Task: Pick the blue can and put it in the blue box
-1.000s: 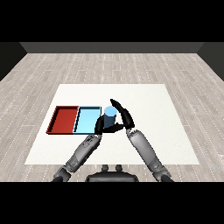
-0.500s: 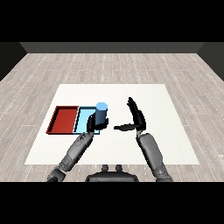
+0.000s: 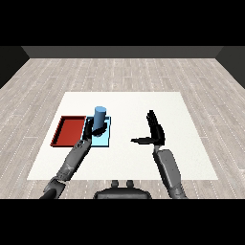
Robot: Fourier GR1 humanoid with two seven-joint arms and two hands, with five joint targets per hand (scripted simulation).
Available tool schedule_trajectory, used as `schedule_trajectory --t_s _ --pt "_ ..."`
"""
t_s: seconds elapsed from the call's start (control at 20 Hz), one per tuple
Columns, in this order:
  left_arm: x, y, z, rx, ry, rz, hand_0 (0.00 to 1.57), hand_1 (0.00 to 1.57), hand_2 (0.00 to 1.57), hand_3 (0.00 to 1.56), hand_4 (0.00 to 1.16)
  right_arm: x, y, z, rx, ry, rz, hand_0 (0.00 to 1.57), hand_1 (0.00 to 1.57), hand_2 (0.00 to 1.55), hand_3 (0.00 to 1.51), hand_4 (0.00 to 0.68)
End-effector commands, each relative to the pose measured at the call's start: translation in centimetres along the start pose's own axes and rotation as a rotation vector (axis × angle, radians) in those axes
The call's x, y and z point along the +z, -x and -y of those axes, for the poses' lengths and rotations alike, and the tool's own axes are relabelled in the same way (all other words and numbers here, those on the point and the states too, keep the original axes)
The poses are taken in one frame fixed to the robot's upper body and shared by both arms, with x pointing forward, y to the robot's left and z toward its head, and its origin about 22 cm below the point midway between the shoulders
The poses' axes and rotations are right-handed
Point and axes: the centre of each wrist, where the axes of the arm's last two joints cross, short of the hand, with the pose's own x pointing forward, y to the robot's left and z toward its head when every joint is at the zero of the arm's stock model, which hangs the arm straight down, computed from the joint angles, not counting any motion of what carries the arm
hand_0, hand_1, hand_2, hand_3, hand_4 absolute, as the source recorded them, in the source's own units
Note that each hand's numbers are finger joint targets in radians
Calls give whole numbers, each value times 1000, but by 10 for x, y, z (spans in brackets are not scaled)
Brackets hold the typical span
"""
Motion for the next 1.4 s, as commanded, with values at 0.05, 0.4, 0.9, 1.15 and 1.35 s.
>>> schedule_trajectory --t_s 0.05,0.4,0.9,1.15,1.35 --pt "-24 5 -25 -171 -65 -159 1571 1571 1571 1480 1056 -13 -3 5 -29 24 -27 0 0 0 0 0" --pt "-39 36 -52 -555 -133 -435 499 499 436 404 915 4 17 17 -27 75 -45 0 0 0 0 0" --pt "-40 40 13 -731 6 -730 1312 1312 1146 0 819 -6 38 43 -28 126 -102 0 0 0 0 0" --pt "-23 69 -14 -679 226 -774 1463 1463 1338 131 621 -1 47 51 -35 135 -110 0 0 0 0 0" --pt "-28 66 -22 -691 397 -827 0 0 0 0 0 3 39 54 -40 111 -95 0 0 0 0 0"
